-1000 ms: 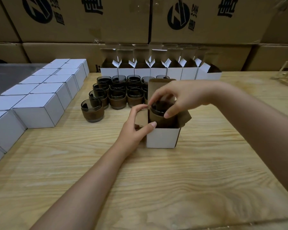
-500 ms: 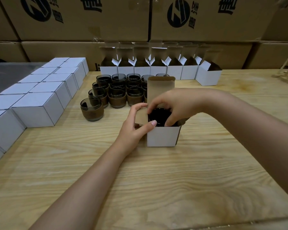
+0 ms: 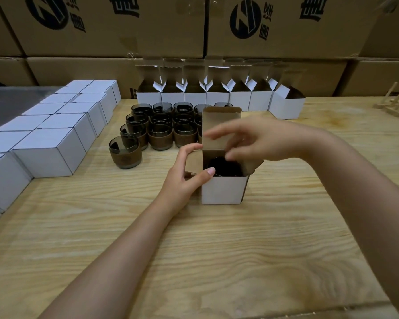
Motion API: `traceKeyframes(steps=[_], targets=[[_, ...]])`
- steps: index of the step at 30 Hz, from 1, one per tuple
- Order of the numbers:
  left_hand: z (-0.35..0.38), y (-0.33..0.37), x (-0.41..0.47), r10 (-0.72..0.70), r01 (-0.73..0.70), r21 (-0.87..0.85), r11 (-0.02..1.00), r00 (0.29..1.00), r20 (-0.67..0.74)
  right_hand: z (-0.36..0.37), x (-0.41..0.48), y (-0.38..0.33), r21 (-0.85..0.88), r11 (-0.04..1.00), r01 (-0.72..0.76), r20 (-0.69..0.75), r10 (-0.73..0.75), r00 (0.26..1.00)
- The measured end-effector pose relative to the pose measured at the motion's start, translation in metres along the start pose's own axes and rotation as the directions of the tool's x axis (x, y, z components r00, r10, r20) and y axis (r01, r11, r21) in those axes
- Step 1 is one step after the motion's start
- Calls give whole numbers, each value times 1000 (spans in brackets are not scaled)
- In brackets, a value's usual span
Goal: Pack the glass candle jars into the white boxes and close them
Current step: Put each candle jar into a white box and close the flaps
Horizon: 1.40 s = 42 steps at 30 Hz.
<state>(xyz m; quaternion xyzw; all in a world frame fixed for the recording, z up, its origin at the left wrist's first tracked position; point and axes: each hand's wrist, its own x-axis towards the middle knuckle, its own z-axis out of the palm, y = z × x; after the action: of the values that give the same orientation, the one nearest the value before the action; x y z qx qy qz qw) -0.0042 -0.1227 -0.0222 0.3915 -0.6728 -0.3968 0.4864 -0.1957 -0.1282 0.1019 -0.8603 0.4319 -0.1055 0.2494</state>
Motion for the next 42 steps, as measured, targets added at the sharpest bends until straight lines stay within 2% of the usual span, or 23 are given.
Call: traceKeyframes(steps=[1,2,3,4,5,6,7,8,10,12,14,22,26,29,37,42], targets=[[0,0,0,-8,8,-7,1000,1000,0,4,-5,4,139,984,115,-218,-83,972],[0,-1,0,-15,15,-7,1000,1000,1,11,-10,9,261,933,248,-469,-102,877],[0,-1,0,-19,19,-4,1000,1000,1,21,-13,16,362,857,366,-685,-22,728],[0,-1,0,-22,22,-3,1000,1000,0,34,-15,22,451,777,439,-806,145,573],[0,-1,0,-23,23,3,1000,1000,-3,47,-14,29,544,703,459,-822,335,461],[0,-1,0,-23,23,17,1000,1000,-5,62,-13,34,639,622,452,-768,493,408],[0,0,0,-21,21,35,999,1000,-4,76,-10,38,729,529,435,-684,591,428],[0,0,0,-18,18,48,999,1000,-2,89,-8,41,806,418,419,-589,635,500],[0,1,0,-14,14,55,998,1000,1,104,-1,43,896,226,383,-437,606,665],[0,2,0,-10,9,25,1000,1000,9,110,3,43,918,197,343,-395,501,770],[1,3,0,-5,5,-8,1000,1000,10,112,6,41,913,233,334,-404,428,808],[3,-3,-1,10,-14,-65,998,998,-61,112,8,42,911,242,335,-410,438,800],[4,-1,0,42,-42,-96,995,999,0,111,8,44,904,246,350,-427,443,788],[5,-3,1,23,-21,-36,999,999,46,110,8,45,897,245,368,-440,417,795],[6,-2,2,-4,5,-16,1000,997,75,111,7,48,891,225,393,-453,404,795],[5,-2,2,6,0,-67,998,996,94,110,6,44,856,332,396,-498,322,805]])
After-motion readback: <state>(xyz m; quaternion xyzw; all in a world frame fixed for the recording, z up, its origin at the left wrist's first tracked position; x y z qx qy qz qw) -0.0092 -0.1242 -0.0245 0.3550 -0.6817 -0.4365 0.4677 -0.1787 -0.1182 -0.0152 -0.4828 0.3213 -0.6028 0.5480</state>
